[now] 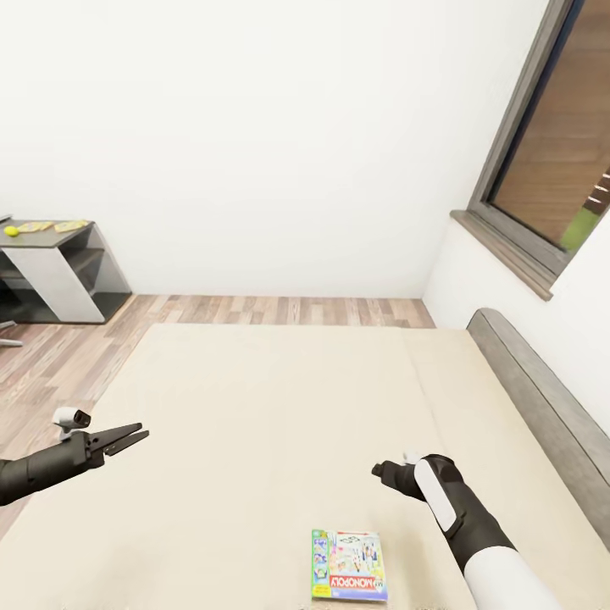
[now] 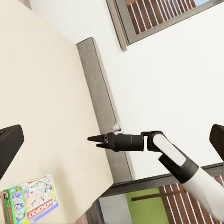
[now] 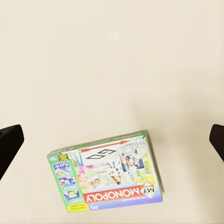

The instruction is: Put all the toys in the child's room - the three board games (two on the bed and one on the table), the two jigsaw puzzles on the table, and the tennis ball on the table - inside the toy box on the table in the child's room.

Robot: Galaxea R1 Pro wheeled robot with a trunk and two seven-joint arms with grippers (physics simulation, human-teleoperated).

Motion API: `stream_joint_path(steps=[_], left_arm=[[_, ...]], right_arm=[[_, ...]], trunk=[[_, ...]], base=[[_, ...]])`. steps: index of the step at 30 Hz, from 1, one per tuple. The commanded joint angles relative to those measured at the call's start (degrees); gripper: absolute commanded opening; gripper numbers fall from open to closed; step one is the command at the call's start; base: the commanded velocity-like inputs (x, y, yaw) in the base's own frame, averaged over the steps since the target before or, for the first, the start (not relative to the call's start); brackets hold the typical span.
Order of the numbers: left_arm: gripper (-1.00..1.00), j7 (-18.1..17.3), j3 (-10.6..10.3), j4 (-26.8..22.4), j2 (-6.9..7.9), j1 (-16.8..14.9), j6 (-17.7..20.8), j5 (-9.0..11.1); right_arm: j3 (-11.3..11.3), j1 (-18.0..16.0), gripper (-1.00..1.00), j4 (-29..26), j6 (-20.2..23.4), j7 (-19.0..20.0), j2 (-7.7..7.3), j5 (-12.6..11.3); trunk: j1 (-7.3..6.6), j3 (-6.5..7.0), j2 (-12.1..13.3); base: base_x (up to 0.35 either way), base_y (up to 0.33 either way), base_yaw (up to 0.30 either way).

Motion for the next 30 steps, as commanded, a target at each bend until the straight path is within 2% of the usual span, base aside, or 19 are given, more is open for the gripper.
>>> stream_joint_path(steps=[1,30], left_arm=[[1.00,-0.09,0.00,-0.01,0.04,-0.04,0.56,0.14],[1.00,-0.09,0.04,-0.01,0.06,-0.04,0.48,0.22]], right_arm=[[-0.01,-0.03,1.00,-0.09,0.19,-0.47,-0.02,-0.61],[-0.10,-0.03,1.00,-0.12,0.30,-0.35,-0.36,-0.71]], trunk=[[0.03,-0.20,-0.11],[0.03,-2.94,-0.11]], base=[[0.000,0.000,0.000],[0.000,0.000,0.000]])
